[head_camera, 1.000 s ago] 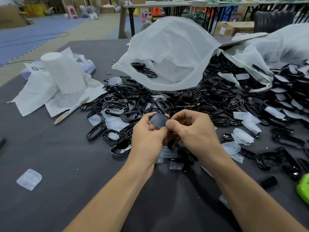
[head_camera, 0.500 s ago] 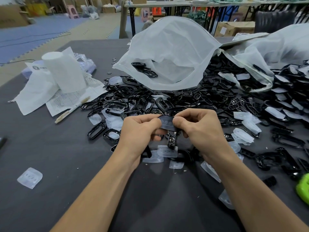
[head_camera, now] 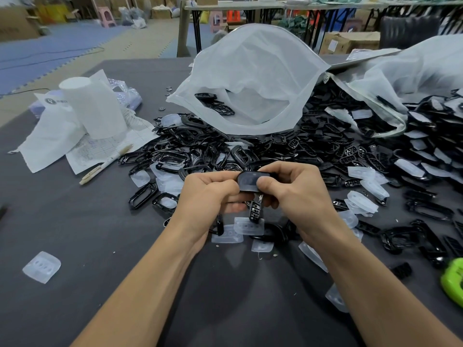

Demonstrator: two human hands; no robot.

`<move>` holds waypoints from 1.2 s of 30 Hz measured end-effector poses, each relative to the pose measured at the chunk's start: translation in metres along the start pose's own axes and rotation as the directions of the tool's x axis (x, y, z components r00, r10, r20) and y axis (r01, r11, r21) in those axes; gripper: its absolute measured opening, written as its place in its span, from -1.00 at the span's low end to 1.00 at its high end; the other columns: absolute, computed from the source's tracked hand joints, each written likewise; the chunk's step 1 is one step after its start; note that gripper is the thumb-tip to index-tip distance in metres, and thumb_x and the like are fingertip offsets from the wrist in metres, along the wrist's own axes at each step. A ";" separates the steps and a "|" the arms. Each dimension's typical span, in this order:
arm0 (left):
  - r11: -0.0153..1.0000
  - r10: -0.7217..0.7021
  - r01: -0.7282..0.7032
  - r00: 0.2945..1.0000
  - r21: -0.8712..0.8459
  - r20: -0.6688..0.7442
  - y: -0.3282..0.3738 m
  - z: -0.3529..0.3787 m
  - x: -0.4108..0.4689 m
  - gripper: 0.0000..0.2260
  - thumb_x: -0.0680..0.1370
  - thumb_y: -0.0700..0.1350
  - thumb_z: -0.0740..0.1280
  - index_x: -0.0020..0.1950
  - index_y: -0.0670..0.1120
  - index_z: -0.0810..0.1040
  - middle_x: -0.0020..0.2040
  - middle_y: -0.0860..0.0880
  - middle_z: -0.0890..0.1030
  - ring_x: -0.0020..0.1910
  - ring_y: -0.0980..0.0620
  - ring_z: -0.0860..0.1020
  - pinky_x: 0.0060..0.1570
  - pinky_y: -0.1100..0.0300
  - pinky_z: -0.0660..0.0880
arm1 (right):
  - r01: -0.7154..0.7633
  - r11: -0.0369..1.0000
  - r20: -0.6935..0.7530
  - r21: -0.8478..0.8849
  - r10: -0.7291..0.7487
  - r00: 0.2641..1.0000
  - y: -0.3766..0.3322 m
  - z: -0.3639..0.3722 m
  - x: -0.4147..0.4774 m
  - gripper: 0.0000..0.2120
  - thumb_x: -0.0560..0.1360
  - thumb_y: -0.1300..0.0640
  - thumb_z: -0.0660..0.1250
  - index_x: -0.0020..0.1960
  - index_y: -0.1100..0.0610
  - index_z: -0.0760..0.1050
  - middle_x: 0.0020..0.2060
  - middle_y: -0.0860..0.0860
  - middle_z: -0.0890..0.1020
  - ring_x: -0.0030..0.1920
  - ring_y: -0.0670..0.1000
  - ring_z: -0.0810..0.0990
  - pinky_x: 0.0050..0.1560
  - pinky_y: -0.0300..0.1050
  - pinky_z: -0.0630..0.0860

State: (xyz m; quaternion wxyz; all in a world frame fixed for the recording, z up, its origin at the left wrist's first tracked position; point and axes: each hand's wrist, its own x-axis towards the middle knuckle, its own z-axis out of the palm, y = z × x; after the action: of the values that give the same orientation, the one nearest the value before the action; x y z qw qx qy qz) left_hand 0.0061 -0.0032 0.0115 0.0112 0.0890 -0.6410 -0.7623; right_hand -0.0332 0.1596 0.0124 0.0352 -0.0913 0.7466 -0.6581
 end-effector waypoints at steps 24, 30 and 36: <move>0.986 0.057 -0.015 0.966 0.164 -0.251 -0.012 0.010 0.005 -0.81 0.30 -0.23 0.39 -0.20 -0.09 0.78 -0.35 -0.15 0.71 -0.46 0.01 0.63 -0.40 0.22 0.55 | 0.316 0.732 0.179 -0.603 -0.262 0.948 -0.009 -0.003 -0.013 -0.54 0.34 0.10 0.61 0.20 -0.14 0.68 0.04 -0.20 0.65 0.15 -0.19 0.54 0.17 -0.47 0.38; 0.919 0.129 -0.060 0.980 0.390 -0.151 -0.019 0.017 -0.002 -0.85 0.50 -0.19 0.45 -0.08 0.05 0.77 -0.33 -0.03 0.73 -0.35 0.04 0.71 -0.20 0.10 0.66 | 0.201 0.708 0.120 -0.677 -0.163 0.979 -0.023 -0.016 -0.016 -0.66 0.34 0.09 0.56 0.10 -0.13 0.71 -0.08 -0.15 0.75 0.04 -0.05 0.68 0.13 -0.01 0.61; 0.778 0.315 -0.148 0.933 0.611 -0.175 -0.018 0.022 -0.012 -0.86 0.51 -0.02 0.50 -0.19 0.23 0.72 -0.32 0.24 0.69 -0.28 0.18 0.70 -0.03 0.02 0.66 | -0.095 0.568 -0.060 -0.818 0.079 0.995 -0.032 -0.108 0.010 -0.69 0.38 0.17 0.53 0.07 -0.09 0.73 -0.03 -0.15 0.74 0.05 -0.06 0.70 0.17 -0.02 0.65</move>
State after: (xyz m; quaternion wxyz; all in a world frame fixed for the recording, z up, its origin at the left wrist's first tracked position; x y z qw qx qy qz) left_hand 0.0160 0.0231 -0.0008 0.1641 0.1099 -0.8435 -0.4995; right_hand -0.0584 0.2599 0.0587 0.0152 -0.0551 0.9699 -0.2366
